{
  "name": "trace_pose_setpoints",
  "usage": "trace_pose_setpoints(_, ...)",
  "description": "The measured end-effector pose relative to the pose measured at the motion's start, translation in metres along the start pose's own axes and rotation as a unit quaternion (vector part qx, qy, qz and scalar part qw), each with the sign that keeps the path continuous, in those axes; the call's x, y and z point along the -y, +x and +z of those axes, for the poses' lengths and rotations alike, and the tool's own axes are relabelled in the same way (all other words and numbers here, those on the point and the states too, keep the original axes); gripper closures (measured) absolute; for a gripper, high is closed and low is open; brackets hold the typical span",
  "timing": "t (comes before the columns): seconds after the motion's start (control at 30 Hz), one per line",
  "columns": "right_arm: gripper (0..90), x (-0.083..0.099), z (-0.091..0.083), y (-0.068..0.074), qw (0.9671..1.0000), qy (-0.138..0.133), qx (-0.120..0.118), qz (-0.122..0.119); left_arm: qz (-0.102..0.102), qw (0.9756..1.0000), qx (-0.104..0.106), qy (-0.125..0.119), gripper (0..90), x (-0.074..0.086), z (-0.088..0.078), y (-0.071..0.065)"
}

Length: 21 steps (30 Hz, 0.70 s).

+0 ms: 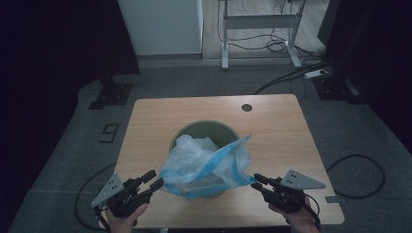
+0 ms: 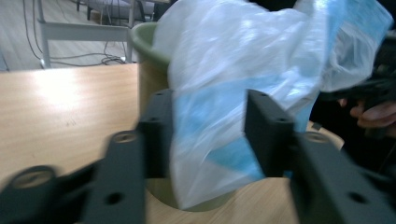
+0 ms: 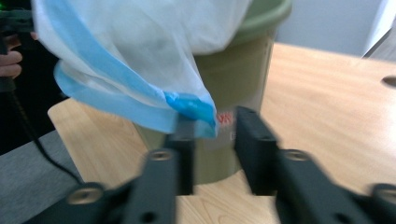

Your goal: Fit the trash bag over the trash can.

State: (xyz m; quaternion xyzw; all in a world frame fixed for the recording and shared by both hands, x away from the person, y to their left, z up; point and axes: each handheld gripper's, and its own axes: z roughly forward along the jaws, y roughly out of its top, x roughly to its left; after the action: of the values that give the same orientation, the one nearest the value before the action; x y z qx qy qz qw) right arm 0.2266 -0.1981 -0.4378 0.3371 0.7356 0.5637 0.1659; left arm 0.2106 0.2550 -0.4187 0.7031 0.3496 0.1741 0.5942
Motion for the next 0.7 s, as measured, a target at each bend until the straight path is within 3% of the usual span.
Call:
trace_pose_setpoints(0.07, 59.3, -0.003, -0.004, 0.005, 1.0, -0.008, 0.0, -0.005, 0.015, 0.9999, 0.005, 0.005, 41.2, -0.006, 0.002, -0.008)
trace_pose_setpoints(0.23, 46.1, -0.016, -0.012, 0.02, 0.9997, -0.02, 0.006, -0.013, 0.046, 0.9986, 0.02, 0.019, 35.7, -0.02, 0.012, -0.026)
trace_pose_setpoints(0.43, 44.4, -0.03, -0.016, 0.033, 0.999, -0.025, -0.011, -0.034, 0.057, 0.9968, 0.046, 0.032, 33.1, -0.035, 0.031, -0.038)
trace_pose_setpoints(0.53, 44.9, -0.029, -0.01, 0.028, 0.9995, -0.015, -0.009, -0.027, 0.062, 0.9958, 0.055, 0.038, 32.8, -0.039, 0.043, -0.043)
trace_pose_setpoints(0.7, 45.2, -0.027, 0.001, 0.014, 0.9999, -0.007, -0.004, 0.008, 0.065, 0.995, 0.056, 0.05, 31.5, -0.043, 0.058, -0.048)
